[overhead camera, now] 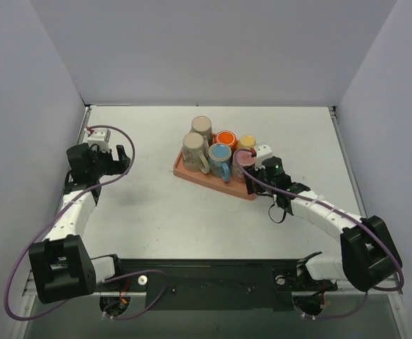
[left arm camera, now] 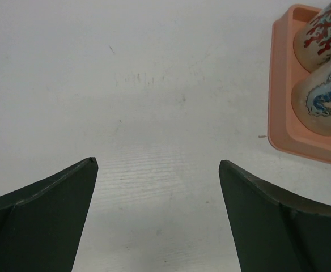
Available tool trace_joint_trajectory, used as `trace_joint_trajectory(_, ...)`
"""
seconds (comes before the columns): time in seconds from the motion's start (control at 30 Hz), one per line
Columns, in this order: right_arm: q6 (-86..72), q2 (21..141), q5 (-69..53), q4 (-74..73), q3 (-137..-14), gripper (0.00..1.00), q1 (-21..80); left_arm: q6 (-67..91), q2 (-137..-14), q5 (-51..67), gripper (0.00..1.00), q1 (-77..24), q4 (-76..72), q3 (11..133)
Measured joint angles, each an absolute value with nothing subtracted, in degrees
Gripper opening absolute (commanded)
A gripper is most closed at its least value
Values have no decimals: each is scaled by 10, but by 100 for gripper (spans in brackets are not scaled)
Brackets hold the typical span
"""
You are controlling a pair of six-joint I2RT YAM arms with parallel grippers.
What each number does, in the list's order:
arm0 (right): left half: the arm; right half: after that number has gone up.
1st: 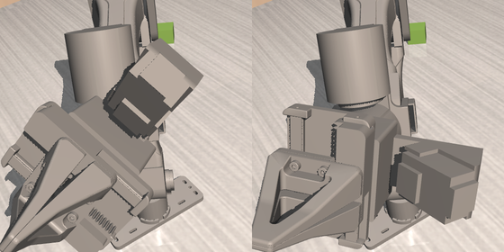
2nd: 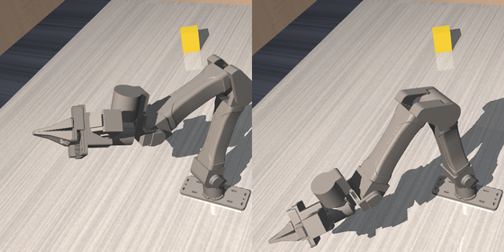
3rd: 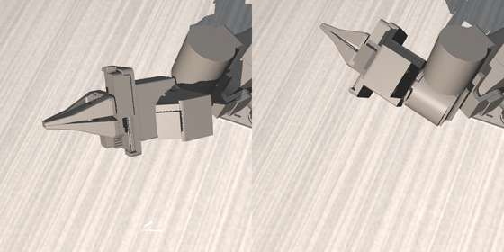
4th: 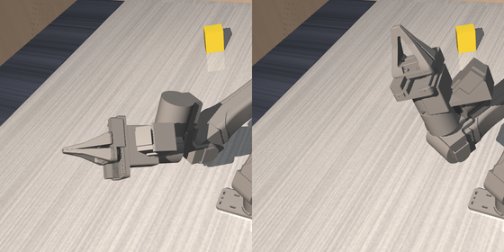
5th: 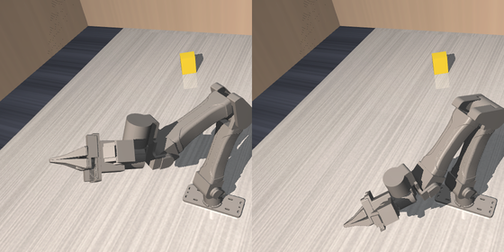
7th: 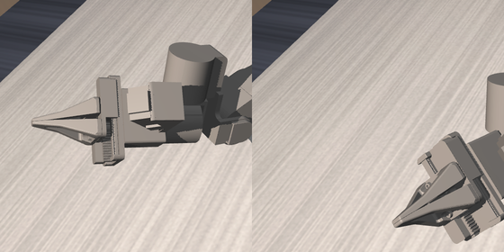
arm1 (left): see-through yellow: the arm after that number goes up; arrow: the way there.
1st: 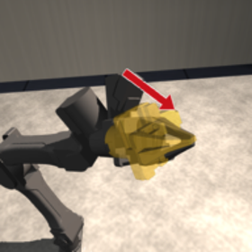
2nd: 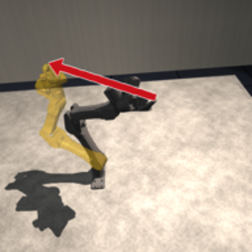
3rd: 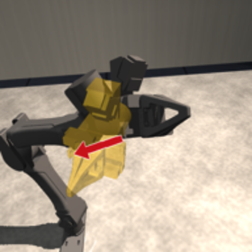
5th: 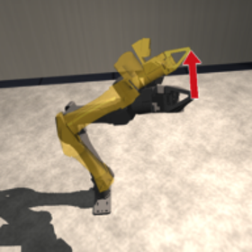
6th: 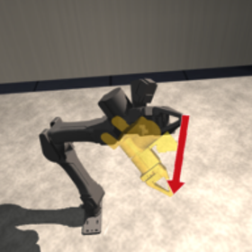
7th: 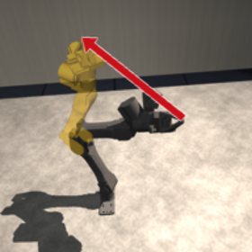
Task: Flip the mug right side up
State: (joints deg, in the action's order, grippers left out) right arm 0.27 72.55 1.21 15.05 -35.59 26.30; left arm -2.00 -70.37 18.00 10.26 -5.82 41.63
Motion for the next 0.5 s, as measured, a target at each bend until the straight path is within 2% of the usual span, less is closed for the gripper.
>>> trace_joint_trajectory(0.07, 4, 748, 17, 146, -364, 50, 267, -22, -696, 195, 100, 102, -33, 416)
trace_joint_trajectory(0.2, 3, 786, 27, 139, -390, 47, 273, -22, -693, 210, 100, 102, 0, 416)
trace_joint_trajectory(0.23, 3, 796, 30, 137, -401, 45, 274, -22, -693, 214, 95, 102, 10, 416)
trace_joint_trajectory(0.43, -6, 846, 35, 112, -454, 30, 284, -26, -693, 234, 94, 102, 56, 430)
trace_joint_trajectory(0.5, -11, 853, 36, 104, -460, 28, 287, -29, -693, 243, 93, 102, 66, 436)
